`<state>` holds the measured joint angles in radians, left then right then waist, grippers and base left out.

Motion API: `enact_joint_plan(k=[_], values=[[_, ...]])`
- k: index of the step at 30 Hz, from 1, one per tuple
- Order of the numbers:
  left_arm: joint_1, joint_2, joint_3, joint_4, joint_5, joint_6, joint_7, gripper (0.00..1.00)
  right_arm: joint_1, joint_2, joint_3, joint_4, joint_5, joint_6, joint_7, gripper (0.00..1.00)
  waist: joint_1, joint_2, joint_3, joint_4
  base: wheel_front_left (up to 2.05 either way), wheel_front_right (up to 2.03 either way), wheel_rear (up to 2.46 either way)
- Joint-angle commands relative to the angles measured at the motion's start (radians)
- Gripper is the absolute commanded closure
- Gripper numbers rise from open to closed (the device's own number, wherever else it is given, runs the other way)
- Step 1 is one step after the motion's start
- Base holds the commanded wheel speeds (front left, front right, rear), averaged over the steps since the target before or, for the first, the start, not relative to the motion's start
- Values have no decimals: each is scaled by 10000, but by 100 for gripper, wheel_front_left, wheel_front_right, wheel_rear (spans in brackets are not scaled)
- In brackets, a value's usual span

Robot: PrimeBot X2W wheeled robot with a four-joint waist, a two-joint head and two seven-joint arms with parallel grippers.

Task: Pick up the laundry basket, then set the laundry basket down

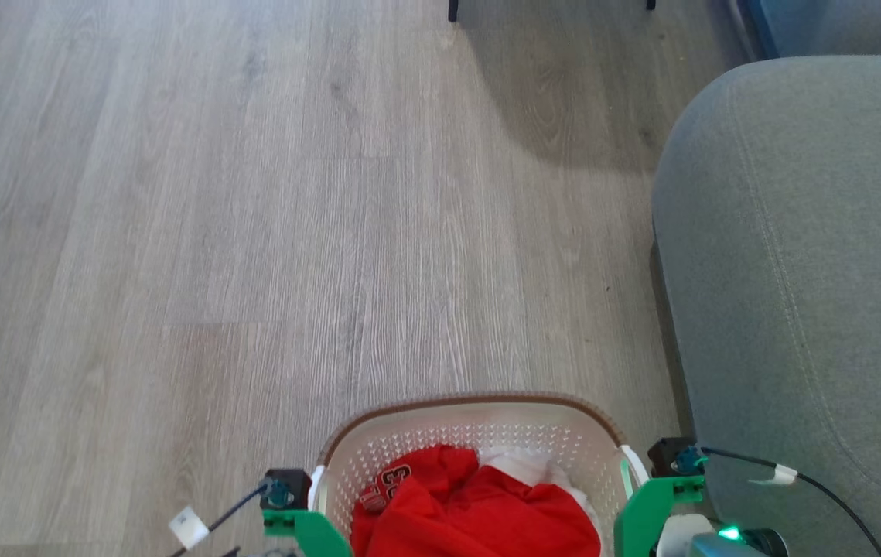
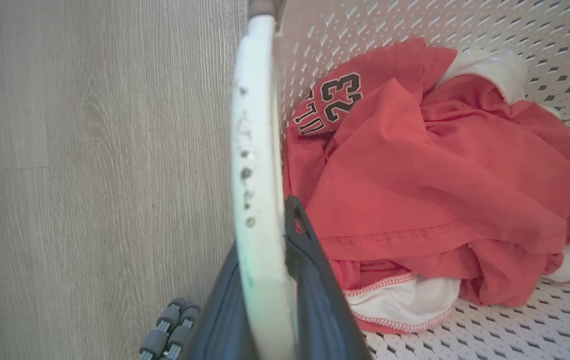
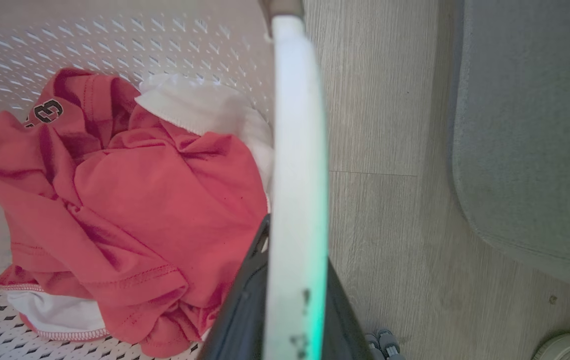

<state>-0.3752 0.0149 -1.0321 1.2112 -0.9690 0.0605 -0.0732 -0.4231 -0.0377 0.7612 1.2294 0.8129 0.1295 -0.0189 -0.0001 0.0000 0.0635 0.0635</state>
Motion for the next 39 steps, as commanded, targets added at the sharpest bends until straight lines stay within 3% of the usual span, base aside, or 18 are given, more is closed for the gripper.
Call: enact_joint_plan(k=[1, 39], values=[[-93, 354, 94, 117, -48, -5, -141, 100, -81, -126, 219, -111, 72, 12, -129, 100, 1, 0, -55, -10, 0, 0, 0], [-211, 354, -444, 375, -564, -52, -323, 100, -314, -126, 1874, 38, 1699, 12, -522, 100, 1, 0, -195, -179, 0, 0, 0]])
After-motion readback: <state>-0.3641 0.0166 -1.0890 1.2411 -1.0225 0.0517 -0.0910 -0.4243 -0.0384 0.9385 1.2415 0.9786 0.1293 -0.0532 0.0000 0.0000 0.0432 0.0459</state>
